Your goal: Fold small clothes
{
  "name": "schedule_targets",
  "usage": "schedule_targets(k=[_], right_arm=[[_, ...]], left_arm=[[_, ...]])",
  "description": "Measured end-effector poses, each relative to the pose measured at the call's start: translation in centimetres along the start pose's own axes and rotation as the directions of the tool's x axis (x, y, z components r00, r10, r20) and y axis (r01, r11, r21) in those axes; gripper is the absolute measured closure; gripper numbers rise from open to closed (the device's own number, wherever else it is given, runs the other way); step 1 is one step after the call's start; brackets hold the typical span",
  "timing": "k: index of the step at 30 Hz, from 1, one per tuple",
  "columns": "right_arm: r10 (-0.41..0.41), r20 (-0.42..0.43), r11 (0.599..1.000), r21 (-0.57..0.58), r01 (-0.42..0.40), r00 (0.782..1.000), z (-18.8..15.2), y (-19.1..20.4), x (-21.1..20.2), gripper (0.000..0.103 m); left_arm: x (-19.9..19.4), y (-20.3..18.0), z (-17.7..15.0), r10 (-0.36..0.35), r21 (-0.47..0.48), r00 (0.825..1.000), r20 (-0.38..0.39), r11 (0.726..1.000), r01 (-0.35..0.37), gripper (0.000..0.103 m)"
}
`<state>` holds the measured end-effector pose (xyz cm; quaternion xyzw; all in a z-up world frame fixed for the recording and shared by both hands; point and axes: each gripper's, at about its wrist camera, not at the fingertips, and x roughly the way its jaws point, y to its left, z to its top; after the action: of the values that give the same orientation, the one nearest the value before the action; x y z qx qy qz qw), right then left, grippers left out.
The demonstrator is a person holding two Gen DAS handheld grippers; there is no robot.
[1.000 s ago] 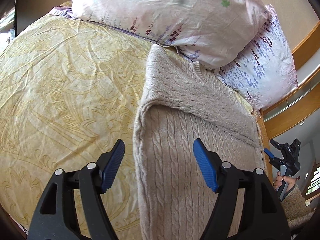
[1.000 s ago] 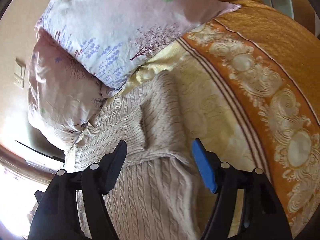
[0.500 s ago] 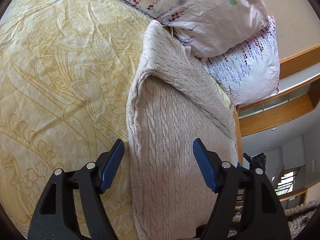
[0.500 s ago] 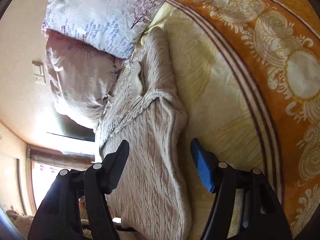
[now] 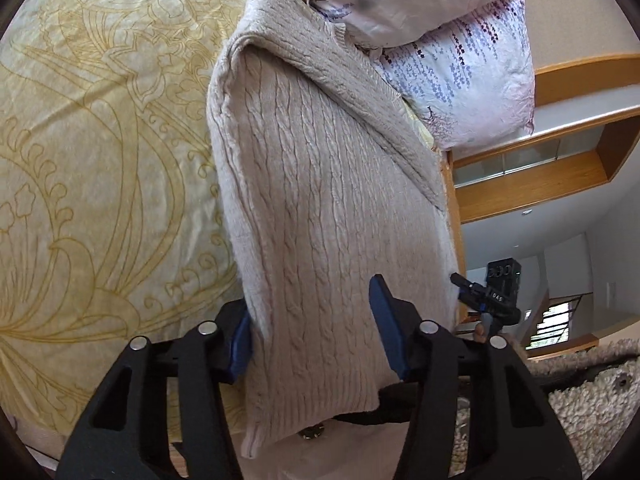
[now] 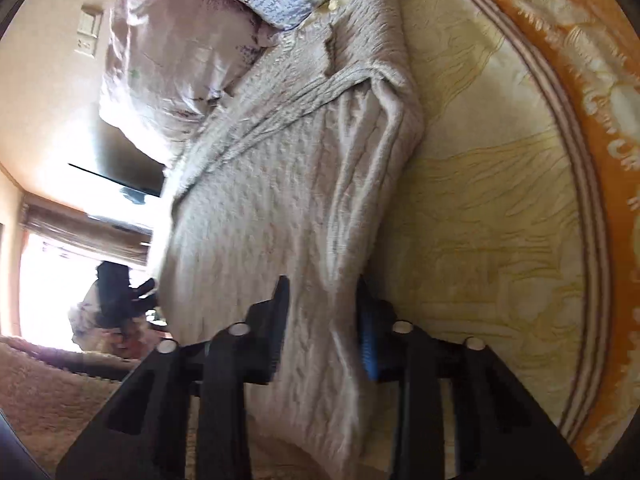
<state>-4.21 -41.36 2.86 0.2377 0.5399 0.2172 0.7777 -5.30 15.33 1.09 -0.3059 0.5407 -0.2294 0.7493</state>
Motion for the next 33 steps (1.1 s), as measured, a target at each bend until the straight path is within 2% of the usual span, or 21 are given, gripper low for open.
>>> schedule_targets(k=[1,2,3,5,7,9,12,13,15,17,21,24,28,30,32,33], right_arm=[[-0.03,0.014,1.0,-0.001,0.03,0.999,-0.2,-0.2,-0.3,0.074],[-0.03,0.023,1.0,0.008,0.03,0.999,-0.3,-0.4,-0.5,0.074],[-0.004,0.015,1.0,0.022,0.004,1.0,-0.5,-0.7,-0.4,0.074],[0.047,-0.01,0.999,0.023,-0.047,0.999,-1.0,-0.8,0.0,0.074],[0.094,-0.052,0.995,0.02,-0.093,0.994,-1.5,-0.6,0.3,0.073],[0.106,-0.081,0.994,-0.004,-0.107,0.991,-1.9,-0.2,0.5,0.073],[0.033,-0.025,0.999,-0.02,-0.034,0.999,-1.8,-0.2,0.0,0.085],[0.035,-0.011,0.999,-0.003,-0.035,0.999,-1.7,-0.3,-0.1,0.085],[0.087,-0.051,0.996,0.004,-0.086,0.995,-2.2,-0.2,0.5,0.084],[0.093,-0.083,0.995,-0.025,-0.096,0.992,-2.5,0.5,0.9,0.084],[0.091,-0.04,0.996,0.014,-0.091,0.995,-2.1,0.0,0.7,0.085],[0.088,-0.095,0.995,-0.028,-0.091,0.992,-2.4,0.9,1.1,0.084],[0.121,-0.166,0.992,-0.021,-0.126,0.979,-3.1,1.1,1.4,0.084],[0.143,-0.197,0.989,-0.02,-0.149,0.97,-3.5,1.2,1.7,0.084],[0.15,-0.218,0.986,-0.033,-0.161,0.964,-3.9,1.7,2.0,0.084],[0.15,-0.222,0.986,-0.041,-0.163,0.963,-4.0,2.0,2.1,0.085]], left_arm=[[0.0,-0.1,0.0,0.014,-0.003,1.0,0.003,1.0,-0.014,0.059],[0.0,0.0,0.0,0.007,-0.016,1.0,0.009,1.0,-0.007,0.057],[0.1,0.1,0.0,-0.006,-0.026,1.0,0.015,1.0,0.007,0.055],[0.1,0.1,0.0,-0.032,-0.025,0.999,0.019,0.999,0.033,0.044],[0.3,-0.3,0.0,-0.047,-0.011,0.999,0.005,0.999,0.047,0.041],[0.9,-0.7,0.0,-0.07,-0.002,0.997,-0.027,0.998,0.07,0.041],[1.1,-0.9,-0.1,-0.075,0.014,0.996,-0.038,0.997,0.075,0.041],[1.1,-0.8,-0.1,-0.082,0.001,0.996,-0.035,0.997,0.082,0.041],[1.2,-0.7,-0.1,-0.091,-0.009,0.995,-0.034,0.996,0.091,0.041],[1.2,-0.8,-0.2,-0.095,-0.003,0.995,-0.043,0.995,0.095,0.041],[1.6,-1.0,-0.5,-0.119,0.0,0.99,-0.074,0.993,0.119,0.041],[1.8,-1.3,-0.8,-0.127,0.008,0.986,-0.106,0.992,0.128,0.041],[2.2,-1.7,-1.7,-0.143,0.018,0.979,-0.149,0.989,0.147,0.041],[2.4,-1.8,-2.0,-0.146,0.016,0.977,-0.154,0.989,0.15,0.045],[2.8,-1.8,-2.3,-0.146,0.006,0.975,-0.167,0.989,0.149,0.061],[3.0,-1.7,-2.5,-0.145,0.004,0.974,-0.174,0.989,0.148,0.066]])
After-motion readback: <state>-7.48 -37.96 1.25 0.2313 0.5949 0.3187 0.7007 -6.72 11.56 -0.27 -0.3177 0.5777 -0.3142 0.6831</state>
